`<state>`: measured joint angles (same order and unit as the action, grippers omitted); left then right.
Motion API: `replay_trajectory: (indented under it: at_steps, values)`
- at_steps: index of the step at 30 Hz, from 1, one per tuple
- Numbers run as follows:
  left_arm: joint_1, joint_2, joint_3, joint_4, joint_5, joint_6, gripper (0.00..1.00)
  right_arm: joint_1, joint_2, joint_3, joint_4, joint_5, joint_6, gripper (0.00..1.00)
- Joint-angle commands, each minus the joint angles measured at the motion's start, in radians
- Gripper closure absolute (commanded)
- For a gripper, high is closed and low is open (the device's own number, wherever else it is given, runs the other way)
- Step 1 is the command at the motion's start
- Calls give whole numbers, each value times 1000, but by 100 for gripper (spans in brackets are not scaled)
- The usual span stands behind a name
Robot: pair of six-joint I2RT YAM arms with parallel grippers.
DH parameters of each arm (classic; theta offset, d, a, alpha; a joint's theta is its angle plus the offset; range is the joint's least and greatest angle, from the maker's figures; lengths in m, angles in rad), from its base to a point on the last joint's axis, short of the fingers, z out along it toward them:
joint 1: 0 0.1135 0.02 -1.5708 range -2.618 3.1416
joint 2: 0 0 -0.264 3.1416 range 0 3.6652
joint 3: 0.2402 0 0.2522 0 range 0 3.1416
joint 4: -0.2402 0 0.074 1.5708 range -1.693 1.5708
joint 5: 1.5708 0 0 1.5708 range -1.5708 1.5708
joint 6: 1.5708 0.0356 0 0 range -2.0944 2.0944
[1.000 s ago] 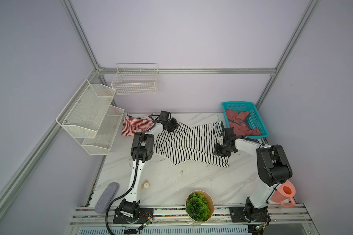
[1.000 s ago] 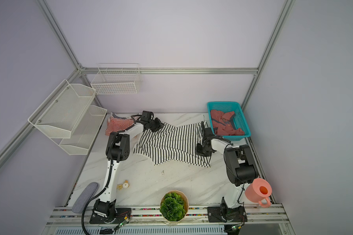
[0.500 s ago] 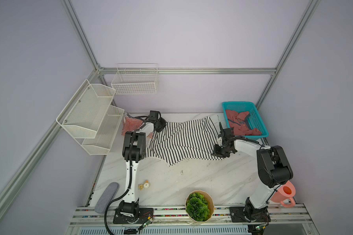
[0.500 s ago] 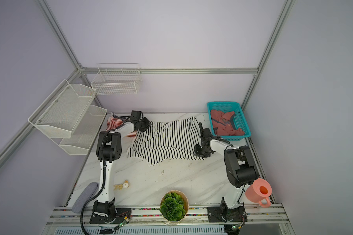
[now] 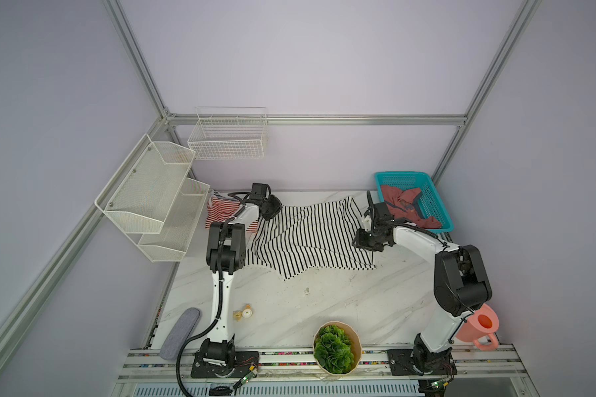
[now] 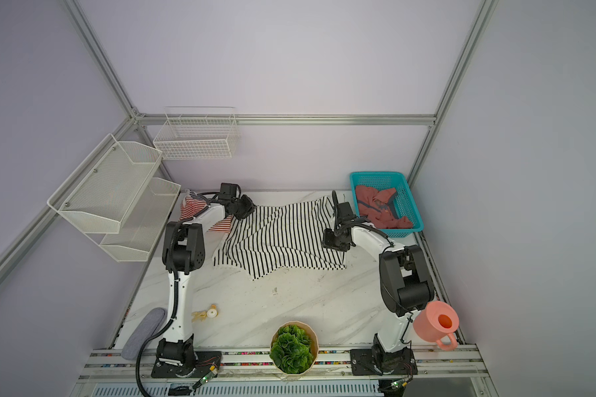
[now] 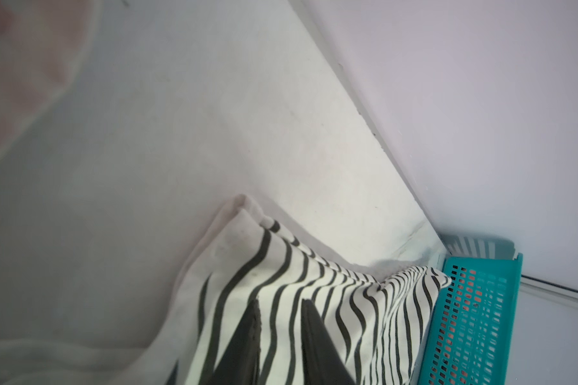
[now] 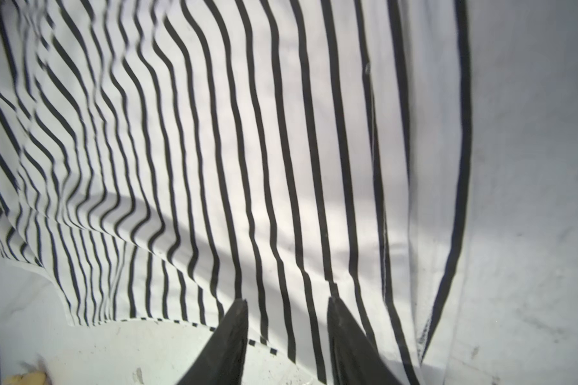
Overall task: Fold and stack tank tops
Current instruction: Smooth out the tank top at the center of the table.
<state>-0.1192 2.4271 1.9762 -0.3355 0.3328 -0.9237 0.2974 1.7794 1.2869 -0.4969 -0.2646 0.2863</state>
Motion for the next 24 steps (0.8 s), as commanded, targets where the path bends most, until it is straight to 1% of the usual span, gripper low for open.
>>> replay_trajectory:
  at_steps: [1,5,7,11,14,17,19,24]
  values:
    - [-20,-150,59,3,59,63,76,-3,55,69,-59,80,-18,56]
    - [-29,-274,-64,-7,64,106,76,-15,144,137,-104,152,-44,57]
    - [-34,-346,-142,-32,52,133,76,-22,167,156,-121,185,-58,59]
    - [-57,-501,-305,-96,-8,193,76,-42,171,153,-130,195,-85,65]
    - [-86,-607,-409,-152,-58,239,76,-57,153,134,-140,209,-96,65]
    - [-125,-679,-473,-230,-113,282,76,-62,128,106,-135,186,-102,65]
    - [-150,-711,-506,-279,-138,302,76,-63,116,78,-124,148,-109,66]
    - [-181,-763,-609,-331,-141,325,76,-61,108,13,-98,115,-121,67]
